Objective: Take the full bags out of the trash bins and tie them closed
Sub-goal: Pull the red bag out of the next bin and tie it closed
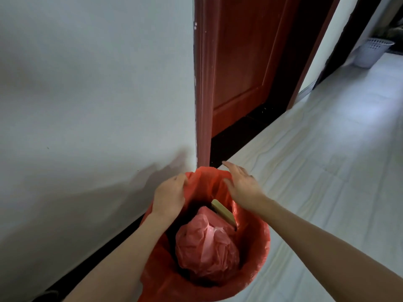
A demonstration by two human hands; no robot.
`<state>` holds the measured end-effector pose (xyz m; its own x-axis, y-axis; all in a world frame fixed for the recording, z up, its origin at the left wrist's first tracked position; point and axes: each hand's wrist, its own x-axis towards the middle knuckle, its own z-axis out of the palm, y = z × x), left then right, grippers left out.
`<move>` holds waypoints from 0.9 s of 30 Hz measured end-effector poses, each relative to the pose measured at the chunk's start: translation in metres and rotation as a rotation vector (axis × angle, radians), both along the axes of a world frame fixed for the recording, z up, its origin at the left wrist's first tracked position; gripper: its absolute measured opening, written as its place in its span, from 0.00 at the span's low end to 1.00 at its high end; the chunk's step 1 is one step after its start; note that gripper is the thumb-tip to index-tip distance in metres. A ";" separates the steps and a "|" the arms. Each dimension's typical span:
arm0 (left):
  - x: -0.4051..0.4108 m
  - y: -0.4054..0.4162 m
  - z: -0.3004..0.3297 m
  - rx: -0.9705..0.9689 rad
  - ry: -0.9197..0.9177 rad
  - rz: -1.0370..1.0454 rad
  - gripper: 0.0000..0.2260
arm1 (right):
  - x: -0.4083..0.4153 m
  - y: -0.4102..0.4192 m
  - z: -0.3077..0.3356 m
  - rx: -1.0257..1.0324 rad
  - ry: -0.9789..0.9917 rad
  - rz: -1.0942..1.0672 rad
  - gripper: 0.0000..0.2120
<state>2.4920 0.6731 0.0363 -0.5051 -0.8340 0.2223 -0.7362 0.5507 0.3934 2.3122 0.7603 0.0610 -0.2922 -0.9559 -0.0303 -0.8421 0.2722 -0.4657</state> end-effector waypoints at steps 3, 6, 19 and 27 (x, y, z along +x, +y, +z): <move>0.002 -0.007 0.001 -0.002 0.101 -0.105 0.09 | 0.005 -0.038 -0.005 0.167 0.025 0.090 0.29; 0.007 -0.015 0.002 0.024 0.113 -0.115 0.12 | 0.000 -0.051 -0.013 0.258 0.318 0.173 0.29; -0.003 -0.010 0.008 -0.072 0.063 -0.138 0.09 | -0.025 -0.006 -0.006 -0.026 0.227 0.292 0.13; 0.051 0.018 -0.001 -0.122 -0.452 -0.014 0.10 | -0.045 0.048 0.015 0.312 0.306 0.116 0.29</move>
<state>2.5434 0.6910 0.0351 -0.5844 -0.8082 0.0731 -0.8113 0.5837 -0.0331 2.2677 0.8088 0.0759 -0.2242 -0.9417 -0.2510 -0.9614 0.2558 -0.1010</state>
